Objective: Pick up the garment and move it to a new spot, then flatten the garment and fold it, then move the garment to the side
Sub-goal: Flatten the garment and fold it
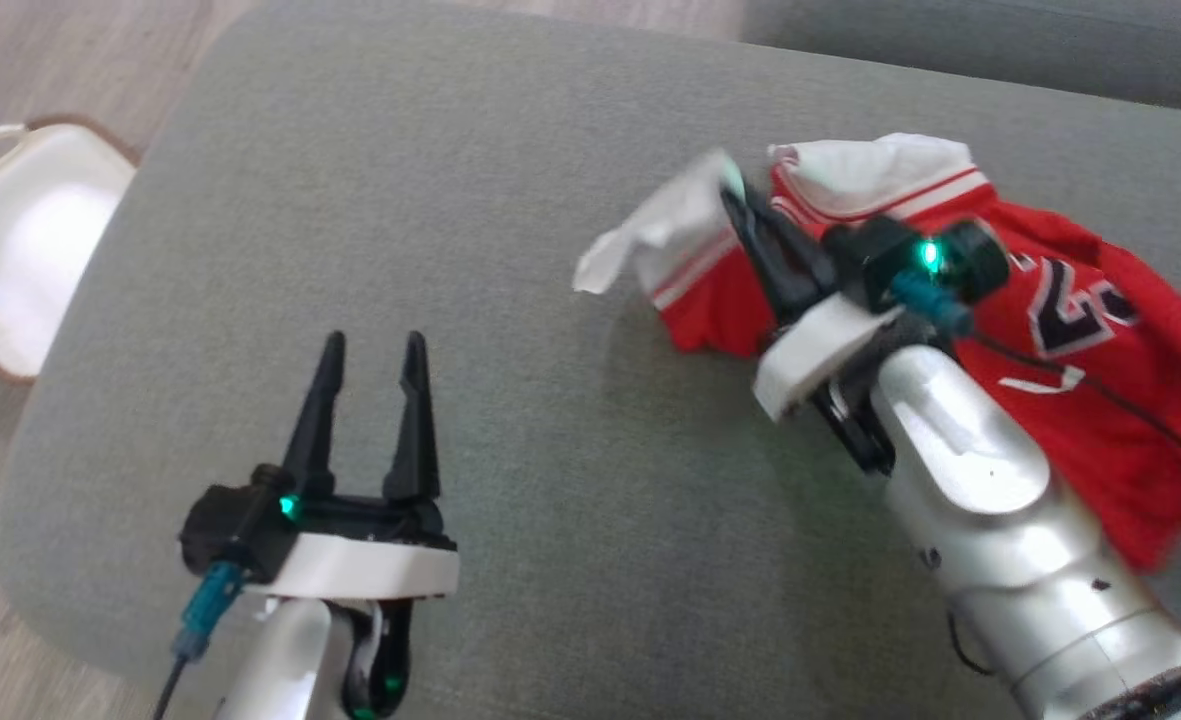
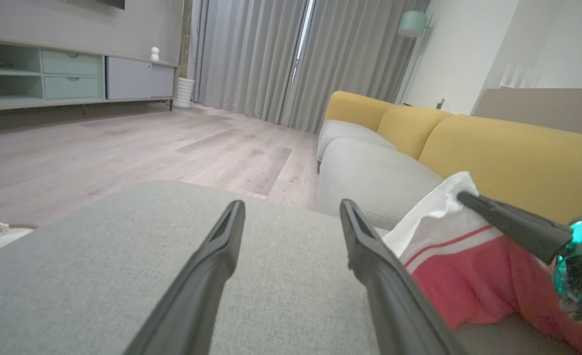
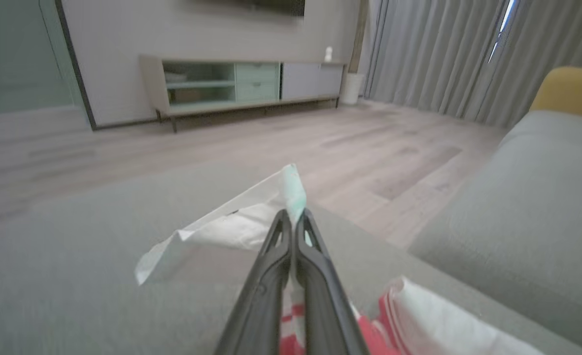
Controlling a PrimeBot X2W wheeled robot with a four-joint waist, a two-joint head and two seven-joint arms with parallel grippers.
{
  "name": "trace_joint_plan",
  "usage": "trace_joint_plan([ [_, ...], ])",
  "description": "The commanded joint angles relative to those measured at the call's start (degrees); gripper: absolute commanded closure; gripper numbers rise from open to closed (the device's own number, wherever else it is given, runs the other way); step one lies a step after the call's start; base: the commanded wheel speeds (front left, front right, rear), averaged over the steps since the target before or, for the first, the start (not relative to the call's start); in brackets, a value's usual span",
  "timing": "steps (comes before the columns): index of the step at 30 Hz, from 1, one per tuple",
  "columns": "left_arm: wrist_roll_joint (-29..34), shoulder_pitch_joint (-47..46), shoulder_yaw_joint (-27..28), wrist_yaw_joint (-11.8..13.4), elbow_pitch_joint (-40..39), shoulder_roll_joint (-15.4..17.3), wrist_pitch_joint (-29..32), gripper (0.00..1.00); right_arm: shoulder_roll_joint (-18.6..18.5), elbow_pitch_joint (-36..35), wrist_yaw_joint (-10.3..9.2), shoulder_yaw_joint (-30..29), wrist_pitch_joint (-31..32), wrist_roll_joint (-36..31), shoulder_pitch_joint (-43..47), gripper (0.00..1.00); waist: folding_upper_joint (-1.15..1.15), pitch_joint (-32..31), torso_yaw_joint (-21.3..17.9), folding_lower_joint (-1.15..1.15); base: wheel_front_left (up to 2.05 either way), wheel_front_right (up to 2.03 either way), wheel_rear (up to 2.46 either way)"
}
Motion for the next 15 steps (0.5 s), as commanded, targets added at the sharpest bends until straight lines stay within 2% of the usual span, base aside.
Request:
trace_joint_plan([
  [1, 0.6, -1.8, 2.5, 0.3, -2.1, 0.2, -0.3, 0.0, 1.6, -4.2, -0.05, 3.2, -0.9, 3.3, -1.0, 1.0, 0.0, -0.5, -0.8, -0.01, 0.0, 0.0, 0.0],
  [7, 2.2, -1.8, 5.2, 0.5, -3.7, 0.2, -0.3, 0.0, 1.6, -12.3, -0.05, 19.5, 1.4, 13.8, 2.9, 1.0, 0.0, -2.2, -2.1, -0.01, 0.0, 0.0, 0.0],
  [10, 2.5, -1.3, 5.8, 0.5, -4.0, 0.2, -0.3, 0.0, 1.7, -12.2, -0.05, 25.7, 3.6, 17.6, 5.0, 1.0, 0.0, -3.2, -2.3, -0.01, 0.0, 0.0, 0.0],
  [11, 2.6, -1.1, 5.8, 0.5, -4.0, 0.2, -0.3, 0.0, 1.7, -11.5, -0.05, 27.2, 4.4, 18.6, 5.6, 0.96, 0.0, -3.5, -2.3, -0.01, 0.0, 0.0, 0.0],
  [12, 2.7, -0.8, 5.8, 0.5, -3.9, 0.2, -0.3, 0.0, 1.7, -10.6, -0.05, 28.5, 5.1, 19.3, 5.9, 0.02, 0.0, -3.9, -2.4, -0.01, 0.0, 0.0, 0.0],
  [15, 2.8, -0.4, 5.9, 0.4, -3.9, 0.2, -0.3, 0.0, 1.7, -9.5, -0.05, 30.3, 5.5, 20.4, 6.1, 0.0, 0.0, -4.4, -2.6, -0.01, 0.0, 0.0, 0.0],
])
